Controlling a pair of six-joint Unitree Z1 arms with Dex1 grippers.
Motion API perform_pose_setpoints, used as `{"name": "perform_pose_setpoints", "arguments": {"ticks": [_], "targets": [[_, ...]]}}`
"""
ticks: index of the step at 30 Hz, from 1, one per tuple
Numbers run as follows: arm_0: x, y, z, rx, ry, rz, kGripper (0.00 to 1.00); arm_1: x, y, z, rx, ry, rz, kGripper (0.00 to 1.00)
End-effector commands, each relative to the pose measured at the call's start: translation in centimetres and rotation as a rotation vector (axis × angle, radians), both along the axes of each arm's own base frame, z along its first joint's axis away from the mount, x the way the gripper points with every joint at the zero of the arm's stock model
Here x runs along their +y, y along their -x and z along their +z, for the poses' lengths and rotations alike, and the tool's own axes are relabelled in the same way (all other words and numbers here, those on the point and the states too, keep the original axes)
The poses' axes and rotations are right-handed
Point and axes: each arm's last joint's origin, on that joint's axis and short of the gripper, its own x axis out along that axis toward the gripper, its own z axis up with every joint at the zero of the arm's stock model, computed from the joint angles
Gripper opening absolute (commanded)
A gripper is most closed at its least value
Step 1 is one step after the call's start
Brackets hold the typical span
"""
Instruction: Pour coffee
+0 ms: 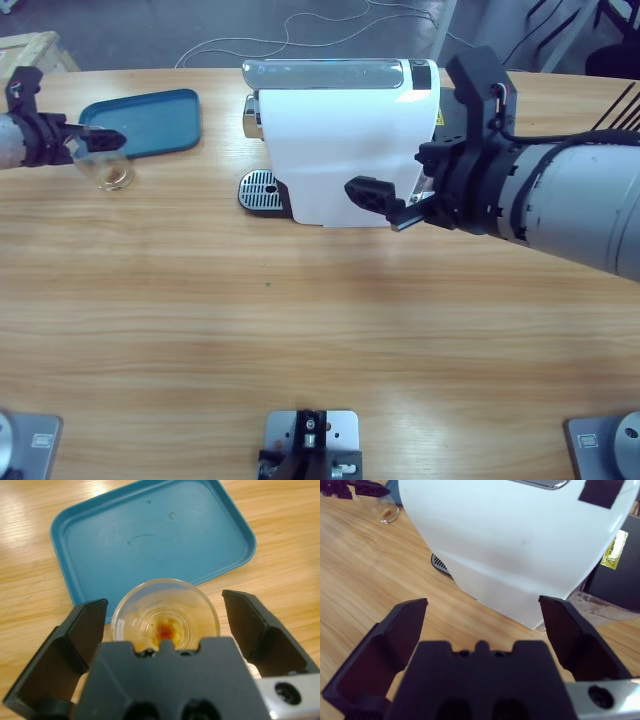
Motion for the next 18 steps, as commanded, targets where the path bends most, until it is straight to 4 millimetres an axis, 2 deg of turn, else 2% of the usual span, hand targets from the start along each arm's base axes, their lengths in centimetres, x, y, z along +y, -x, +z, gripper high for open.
{"name": "perform_pose_setpoints", "arguments": {"ticks": [1,5,6,7,9,11,12,13,16,18], "targets": [[0.3,1.0,-2.5,0.078,0.015,-0.011,0.812,0.6,0.0,-2.1,0.035,0.047,0.007,1.0],[0.3,1.1,-2.6,0.073,0.017,-0.011,0.8,0.5,0.1,-2.2,0.037,0.047,0.006,1.0],[0.3,1.0,-2.7,0.071,0.019,-0.015,0.734,0.4,0.1,-2.2,0.037,0.047,0.004,0.998],[0.2,0.9,-2.8,0.072,0.021,-0.023,0.589,0.4,0.1,-2.2,0.038,0.048,0.003,0.996],[0.2,0.9,-2.9,0.074,0.019,-0.04,0.387,0.4,0.1,-2.3,0.042,0.048,0.001,0.996],[0.2,1.1,-2.9,0.074,0.012,-0.052,0.264,0.4,0.1,-2.3,0.042,0.043,-0.001,0.996],[0.2,1.3,-2.9,0.072,0.003,-0.064,0.165,0.4,0.1,-2.2,0.041,0.039,-0.001,0.996],[0.2,1.6,-2.8,0.061,-0.008,-0.078,0.025,0.5,0.1,-2.1,0.039,0.034,0.0,0.996],[0.4,2.6,-1.8,0.014,-0.021,-0.099,0.0,0.4,0.1,-1.1,0.026,0.034,0.011,0.996],[0.3,3.5,-0.3,-0.035,0.004,-0.141,0.0,-0.7,0.7,-0.3,0.008,0.096,0.016,0.996]]}}
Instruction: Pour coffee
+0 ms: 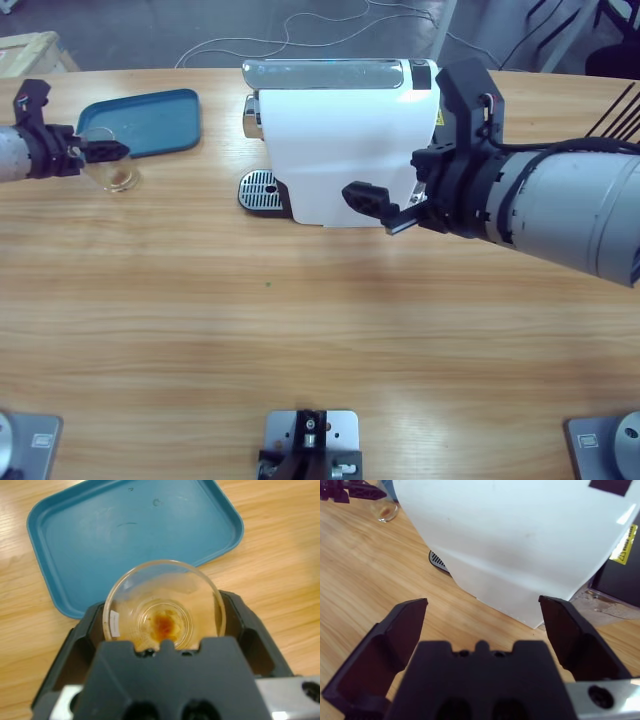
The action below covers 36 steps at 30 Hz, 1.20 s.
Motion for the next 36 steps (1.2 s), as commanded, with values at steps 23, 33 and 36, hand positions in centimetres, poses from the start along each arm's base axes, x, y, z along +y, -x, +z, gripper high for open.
{"name": "perform_pose_setpoints", "arguments": {"ticks": [23,33,36], "targets": [[-10.2,-0.2,5.9,-0.092,-0.059,-0.809,0.0,-19.9,12.3,11.8,-0.055,0.098,0.086,0.991],[-12.0,-0.3,3.3,-0.044,0.011,-0.931,0.0,-19.3,12.0,11.3,-0.034,0.128,0.087,0.991],[-13.0,-0.8,2.2,-0.034,0.018,-0.952,0.0,-19.5,12.1,11.3,-0.034,0.129,0.087,0.991]]}}
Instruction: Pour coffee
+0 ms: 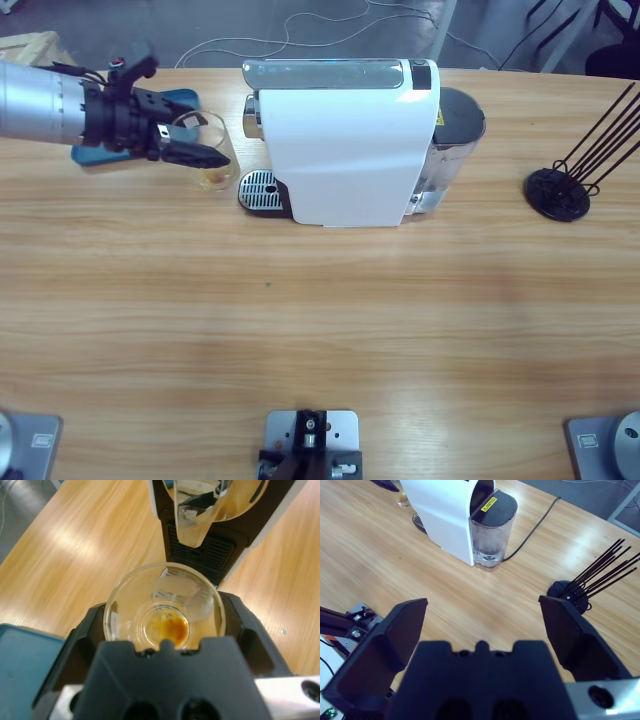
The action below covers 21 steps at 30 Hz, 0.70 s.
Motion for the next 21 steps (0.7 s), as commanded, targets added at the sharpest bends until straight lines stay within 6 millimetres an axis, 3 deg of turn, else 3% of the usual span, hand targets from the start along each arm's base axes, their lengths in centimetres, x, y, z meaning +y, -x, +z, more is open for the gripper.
{"name": "perform_pose_setpoints", "arguments": {"ticks": [1,7,13,21], "targets": [[-2.2,-1.1,-3.9,0.078,0.01,-0.091,0.0,-0.2,0.3,-1.0,0.025,0.03,0.027,0.991],[-2.7,-2.0,-5.4,0.089,0.002,-0.092,0.0,-0.4,0.4,-0.8,0.027,0.026,0.024,0.991],[-3.3,-3.1,-5.5,0.08,0.018,-0.095,0.0,0.3,0.0,-0.9,0.047,0.048,0.031,0.991],[-4.4,-2.3,-5.7,0.091,0.015,-0.129,0.0,0.5,-0.1,-1.1,0.052,0.054,0.032,0.991]]}}
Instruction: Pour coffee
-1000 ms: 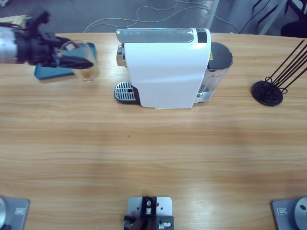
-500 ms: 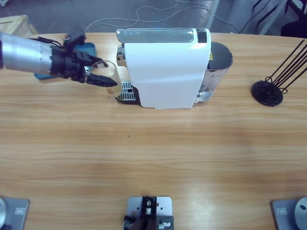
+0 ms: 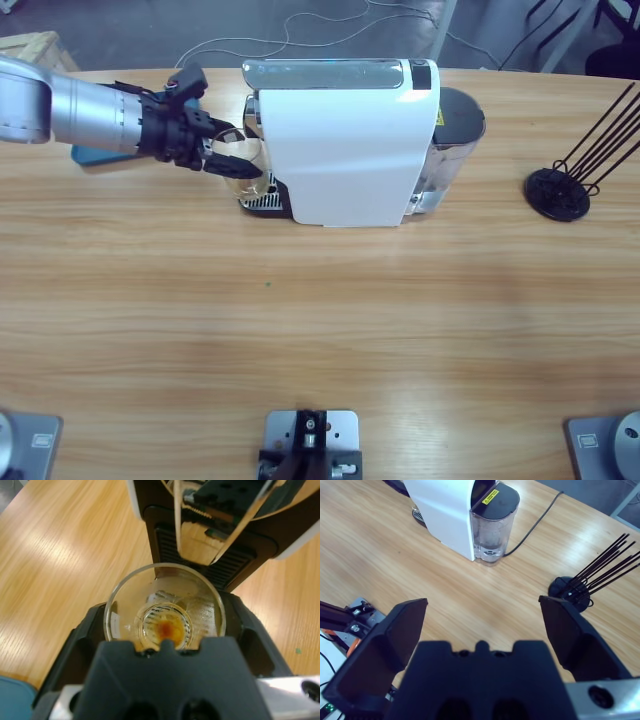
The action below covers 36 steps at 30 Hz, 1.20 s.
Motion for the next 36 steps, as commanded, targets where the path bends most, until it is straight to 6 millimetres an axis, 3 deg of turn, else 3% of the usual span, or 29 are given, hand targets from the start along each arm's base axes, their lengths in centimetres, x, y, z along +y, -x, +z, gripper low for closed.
{"name": "perform_pose_setpoints", "arguments": {"ticks": [1,8,9,11,12,21,25,26,28,30,32,34,36], "targets": [[-1.5,0.6,-1.9,0.044,-0.015,-0.055,0.0,0.6,-0.2,-0.8,0.034,0.041,0.021,0.991],[-1.8,0.4,-2.1,0.052,-0.015,-0.053,0.0,0.6,-0.2,-0.3,0.024,0.028,0.026,0.991],[-1.8,0.4,-2.2,0.058,-0.019,-0.045,0.121,0.6,-0.2,-0.3,0.024,0.027,0.027,0.991],[-1.6,0.6,-2.2,0.062,-0.039,-0.011,0.848,0.7,-0.3,-0.2,0.021,0.022,0.027,0.991],[-1.5,0.7,-2.1,0.055,-0.052,0.01,0.977,0.8,-0.3,-0.2,0.021,0.021,0.028,0.991],[-0.6,1.4,-1.3,0.053,-0.046,0.039,0.991,1.2,-0.6,0.3,0.02,0.02,0.028,0.991],[1.4,4.0,1.9,0.006,-0.009,0.064,0.991,1.7,-0.9,0.7,0.009,0.002,0.028,0.99],[2.2,5.1,2.9,-0.01,-0.007,0.076,0.991,1.8,-1.0,0.7,0.008,0.003,0.026,0.947],[3.5,7.1,4.9,-0.019,-0.016,0.099,0.991,2.7,-1.4,1.2,0.023,0.028,0.027,0.665],[4.6,9.0,6.8,-0.011,-0.014,0.119,0.991,4.1,-2.3,2.5,0.032,0.03,0.035,0.55],[5.5,10.5,7.9,-0.005,-0.022,0.155,0.991,5.9,-3.5,4.2,0.02,0.031,0.035,0.336],[6.4,11.9,8.9,0.004,-0.018,0.185,0.991,7.8,-5.2,6.0,-0.014,0.041,0.054,0.0],[7.1,13.1,9.4,0.021,-0.009,0.203,0.991,9.2,-7.0,7.6,-0.056,0.004,0.019,0.0]]}}
